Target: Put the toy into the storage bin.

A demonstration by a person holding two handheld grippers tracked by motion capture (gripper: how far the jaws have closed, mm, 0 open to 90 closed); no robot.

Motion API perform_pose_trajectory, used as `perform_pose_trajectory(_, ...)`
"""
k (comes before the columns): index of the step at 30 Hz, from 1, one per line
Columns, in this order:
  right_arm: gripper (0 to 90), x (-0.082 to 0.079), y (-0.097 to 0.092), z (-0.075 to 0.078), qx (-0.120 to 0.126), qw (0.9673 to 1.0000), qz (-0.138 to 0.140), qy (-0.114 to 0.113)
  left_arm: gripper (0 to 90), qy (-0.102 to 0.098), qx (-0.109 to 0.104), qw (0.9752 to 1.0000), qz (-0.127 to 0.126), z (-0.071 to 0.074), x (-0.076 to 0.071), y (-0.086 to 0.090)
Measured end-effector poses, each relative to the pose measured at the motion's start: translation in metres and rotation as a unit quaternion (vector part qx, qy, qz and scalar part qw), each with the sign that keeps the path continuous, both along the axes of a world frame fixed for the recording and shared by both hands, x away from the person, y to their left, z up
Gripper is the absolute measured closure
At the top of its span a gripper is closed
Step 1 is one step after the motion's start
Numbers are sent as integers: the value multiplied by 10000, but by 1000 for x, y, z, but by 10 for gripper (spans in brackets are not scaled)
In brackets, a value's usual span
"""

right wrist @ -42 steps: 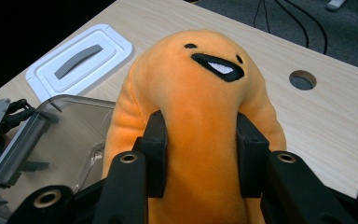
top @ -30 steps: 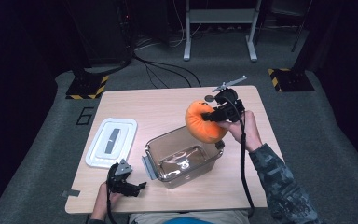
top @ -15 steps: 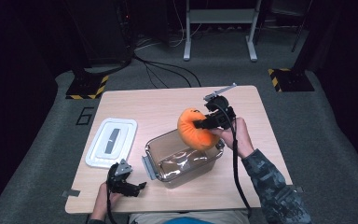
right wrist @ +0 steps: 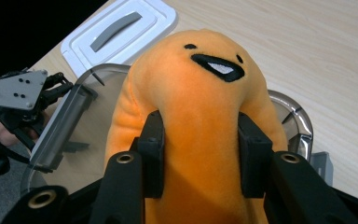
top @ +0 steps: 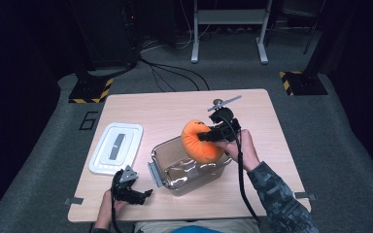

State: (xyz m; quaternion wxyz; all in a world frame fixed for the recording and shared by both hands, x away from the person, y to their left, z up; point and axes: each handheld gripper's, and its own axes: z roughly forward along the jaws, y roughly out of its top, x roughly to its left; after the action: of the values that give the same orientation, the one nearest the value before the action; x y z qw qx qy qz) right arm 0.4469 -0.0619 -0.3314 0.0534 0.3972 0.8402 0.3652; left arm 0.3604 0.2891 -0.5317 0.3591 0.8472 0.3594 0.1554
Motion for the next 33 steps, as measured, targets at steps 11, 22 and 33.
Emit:
perform_pose_trajectory(11,600,-1,0,-15,-38,9999,-5,119,18,0,-17,10000,14,0,0,0)
perform_pose_trajectory(22,593,2,0,-27,50,9996,-16,282,18,-1,-18,10000,14,0,0,0)
perform_pose_trajectory(33,569,5,-1,-34,75,9990,-68,426,18,0,-19,10000,16,0,0,0)
